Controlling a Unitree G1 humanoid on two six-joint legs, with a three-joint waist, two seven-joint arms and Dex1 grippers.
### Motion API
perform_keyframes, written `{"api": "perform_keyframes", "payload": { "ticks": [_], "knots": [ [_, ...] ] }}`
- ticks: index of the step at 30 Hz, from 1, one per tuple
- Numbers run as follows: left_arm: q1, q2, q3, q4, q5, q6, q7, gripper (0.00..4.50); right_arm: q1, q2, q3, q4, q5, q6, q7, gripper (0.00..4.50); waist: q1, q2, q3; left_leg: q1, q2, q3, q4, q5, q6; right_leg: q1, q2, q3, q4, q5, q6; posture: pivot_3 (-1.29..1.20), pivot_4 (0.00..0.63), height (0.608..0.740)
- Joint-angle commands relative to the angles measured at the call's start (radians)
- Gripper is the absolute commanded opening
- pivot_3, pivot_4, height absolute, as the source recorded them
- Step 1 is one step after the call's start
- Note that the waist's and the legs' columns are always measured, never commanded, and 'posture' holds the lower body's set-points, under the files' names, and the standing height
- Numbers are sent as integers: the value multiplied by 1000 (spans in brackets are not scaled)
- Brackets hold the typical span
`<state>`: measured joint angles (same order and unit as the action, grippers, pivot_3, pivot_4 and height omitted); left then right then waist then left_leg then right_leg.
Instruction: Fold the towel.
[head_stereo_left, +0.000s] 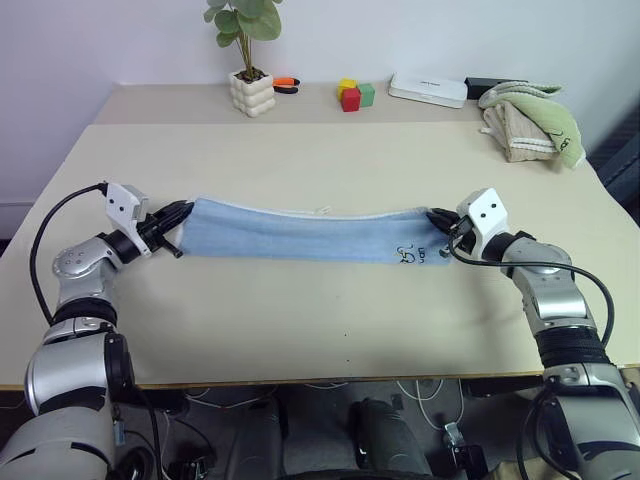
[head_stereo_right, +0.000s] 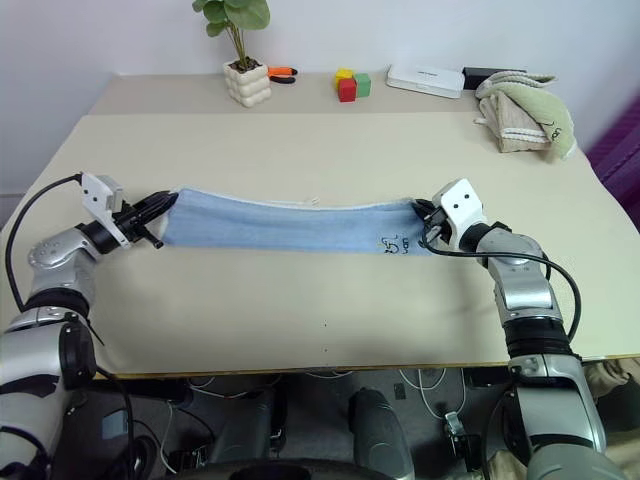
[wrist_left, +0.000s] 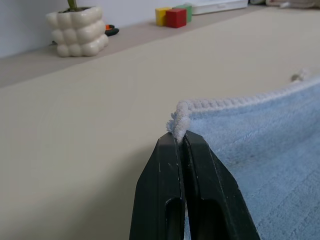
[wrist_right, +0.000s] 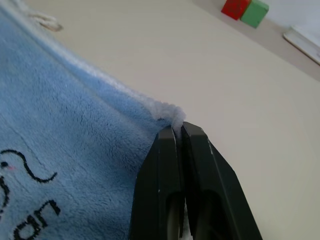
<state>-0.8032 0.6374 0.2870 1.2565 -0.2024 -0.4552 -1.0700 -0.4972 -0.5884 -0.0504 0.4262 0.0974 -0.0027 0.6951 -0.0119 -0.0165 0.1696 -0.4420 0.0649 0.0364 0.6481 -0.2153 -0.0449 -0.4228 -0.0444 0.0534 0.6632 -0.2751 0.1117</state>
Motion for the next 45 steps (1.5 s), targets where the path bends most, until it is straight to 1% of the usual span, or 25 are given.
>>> {"api": "perform_keyframes", "payload": {
  "ticks": [1, 14, 17, 20, 21, 23, 24, 26, 27, 28, 30, 31, 32, 34, 36, 37, 39, 40, 41, 42, 43, 44, 45],
  "knots": [
    [-31, 8, 3, 1, 13, -16, 29, 0, -35, 6, -9, 12, -12, -13, -29, 20, 0, 0, 0, 0, 0, 0, 0, 0, 0, 0, 0, 0, 0, 0, 0, 0, 150, 740],
    [-37, -15, -12, 26, 61, -10, 123, 0, -55, 27, 8, 47, -33, -26, -54, 20, 0, 0, 0, 0, 0, 0, 0, 0, 0, 0, 0, 0, 0, 0, 0, 0, 150, 740],
    [-44, -23, -9, 31, 63, 25, 141, 0, -53, 31, 18, 49, -47, -32, -62, 20, -1, 0, 0, 0, 0, 0, 0, 0, 0, 0, 0, 0, 0, 0, 0, 0, 150, 740],
    [-61, -24, 32, 40, 18, 133, 109, 0, -51, 35, 14, 47, -28, -7, -45, 20, -1, 0, 0, 0, 0, 0, 0, 0, 0, 0, 0, 0, 0, 0, 0, 0, 150, 740],
    [-65, -21, 41, 40, 10, 149, 105, 293, -51, 34, 11, 47, -24, -3, -46, 1, -1, 0, 0, 0, 0, 0, 0, 0, 0, 0, 0, 0, 0, 0, 0, 0, 150, 740],
    [-64, -15, 39, 36, 16, 155, 101, 863, -52, 33, 3, 49, -14, 6, -42, 599, -1, 0, 0, 0, 0, 0, 0, 0, 0, 0, 0, 0, 0, 0, 0, 0, 150, 740],
    [-63, -13, 38, 33, 19, 154, 103, 1362, -54, 32, 2, 50, -12, 8, -41, 933, -1, 0, 0, 0, 0, 0, 0, 0, 0, 0, 0, 0, 0, 0, 0, 0, 150, 740],
    [-61, -7, 36, 27, 29, 127, 125, 2357, -57, 28, 0, 52, -15, 7, -51, 1888, -1, 0, 0, 0, 0, 0, 0, 0, 0, 0, 0, 0, 0, 0, 0, 0, 150, 740],
    [-61, -1, 36, 25, 30, 119, 128, 2735, -59, 27, -2, 53, -14, 8, -53, 2236, -1, 0, 0, 0, 0, 0, 0, 0, 0, 0, 0, 0, 0, 0, 0, 0, 150, 740],
    [-61, 5, 38, 24, 29, 116, 129, 3220, -60, 25, -3, 52, -15, 9, -54, 2799, -2, 0, 0, 0, 0, 0, 0, 0, 0, 0, 0, 0, 0, 0, 0, 0, 150, 740],
    [-56, 22, 40, 22, 27, 107, 123, 4190, -64, 16, -7, 57, -23, 3, -68, 3737, -2, 0, 0, 0, 0, 0, 0, 0, 0, 0, 0, 0, 0, 0, 0, 0, 150, 740],
    [-52, 31, 37, 21, 32, 99, 128, 4500, -65, 9, -12, 58, -26, 1, -74, 4286, -2, 0, 0, 0, 0, 0, 0, 0, 0, 0, 0, 0, 0, 0, 0, 0, 150, 740],
    [-51, 43, 43, 20, 24, 114, 121, 4500, -63, -2, -22, 50, -18, 9, -72, 4404, -2, 0, 0, 0, 0, 0, 0, 0, 0, 0, 0, 0, 0, 0, 0, 0, 150, 740],
    [-53, 61, 54, 20, 10, 145, 114, 4500, -59, -14, -47, 16, 15, 40, -56, 4404, 0, 0, 0, 0, 0, 0, 0, 0, 0, 0, 0, 0, 0, 0, 0, 0, 150, 740],
    [-80, 67, 117, 9, -66, 229, 82, 3882, -52, -9, -82, -72, 63, 70, -54, 4500, 0, 0, 0, 0, 0, 0, 0, 0, 0, 0, 0, 0, 0, 0, 0, 0, 150, 740],
    [-89, 65, 133, -5, -89, 254, 64, 3556, -52, 3, -95, -116, 84, 90, -65, 4189, -1, 0, 0, 0, 0, 0, 0, 0, 0, 0, 0, 0, 0, 0, 0, 0, 150, 740],
    [-94, 57, 143, -38, -108, 258, 54, 2622, -49, 24, -104, -184, 112, 135, -80, 3665, -1, 0, 0, 0, 0, 0, 0, 0, 0, 0, 0, 0, 0, 0, 0, 0, 150, 740],
    [-106, 34, 161, -66, -136, 276, 68, 2171, -48, 53, -99, -232, 124, 164, -103, 3232, -1, 0, 0, 0, 0, -1, 0, 0, 0, 0, 0, 0, 0, 0, 0, 0, 150, 740],
    [-116, 10, 173, -96, -159, 291, 83, 1629, -48, 82, -92, -271, 132, 189, -128, 2702, 0, 0, 0, 0, 0, -1, 0, 0, 0, 0, 0, 0, 0, 0, 0, 0, 150, 740],
    [-120, -26, 169, -143, -173, 302, 89, 995, -49, 113, -72, -302, 121, 201, -155, 2088, 1, 0, 0, 0, 0, -1, 0, 0, 0, 0, 0, -1, 1, 0, 0, 0, 150, 740],
    [-121, -59, 160, -186, -178, 312, 104, 640, -52, 142, -54, -320, 104, 207, -182, 1707, 3, 0, 0, 0, 0, -1, 0, 0, 0, 0, 0, -1, 1, 0, 0, 0, 150, 740],
    [-120, -97, 149, -227, -181, 328, 131, 137, -60, 181, -44, -323, 93, 215, -219, 1167, 4, 0, 0, 0, 0, -1, 0, 0, 0, 0, 0, -1, 1, 0, 0, 0, 150, 740],
    [-116, -134, 141, -272, -193, 344, 141, 0, -68, 219, -37, -319, 87, 224, -253, 785, 3, 0, 0, 0, 0, -1, 1, 0, 0, 0, 0, -1, 1, 0, 0, 0, 150, 740]
  ]
}}
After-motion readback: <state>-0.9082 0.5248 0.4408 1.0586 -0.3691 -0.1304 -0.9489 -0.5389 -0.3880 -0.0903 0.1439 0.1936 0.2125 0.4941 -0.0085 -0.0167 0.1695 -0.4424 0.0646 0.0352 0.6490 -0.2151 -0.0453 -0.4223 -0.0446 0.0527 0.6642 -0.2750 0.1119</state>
